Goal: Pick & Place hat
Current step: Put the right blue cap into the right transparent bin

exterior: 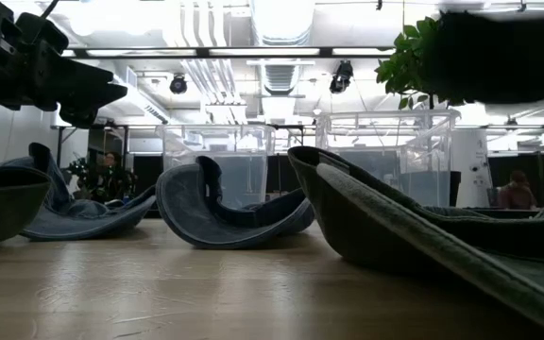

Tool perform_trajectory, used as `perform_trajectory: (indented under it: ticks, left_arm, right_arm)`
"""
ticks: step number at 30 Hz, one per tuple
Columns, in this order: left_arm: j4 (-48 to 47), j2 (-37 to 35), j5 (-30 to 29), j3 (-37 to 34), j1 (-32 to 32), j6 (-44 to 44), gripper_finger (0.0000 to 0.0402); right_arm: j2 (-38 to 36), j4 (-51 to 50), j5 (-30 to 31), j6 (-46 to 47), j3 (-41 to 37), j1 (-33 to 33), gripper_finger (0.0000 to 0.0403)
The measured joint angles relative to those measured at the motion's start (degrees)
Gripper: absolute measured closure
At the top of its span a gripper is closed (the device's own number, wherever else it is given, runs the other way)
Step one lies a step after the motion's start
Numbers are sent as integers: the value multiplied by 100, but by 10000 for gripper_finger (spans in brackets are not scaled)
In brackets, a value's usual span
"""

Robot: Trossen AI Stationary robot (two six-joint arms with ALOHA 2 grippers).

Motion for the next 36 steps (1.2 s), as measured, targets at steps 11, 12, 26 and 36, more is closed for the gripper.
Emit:
perform_trajectory:
  ticks: [11, 12, 26, 36]
  left_arm:
    - [4, -1, 1, 0, -2, -2, 220]
    - [4, 0, 1, 0, -1, -2, 220]
    - [7, 0, 2, 0, -1, -2, 220]
    - [9, -2, 1, 0, 0, 0, 220]
  right_arm:
    - [-6, 751, 2561, -4611, 945, 0, 390]
    - [-8, 862, 2613, -5034, 982, 0, 390]
    - [-81, 1676, 2838, -6083, 933, -13, 390]
    - [-111, 1666, 3402, -3967, 852, -834, 390]
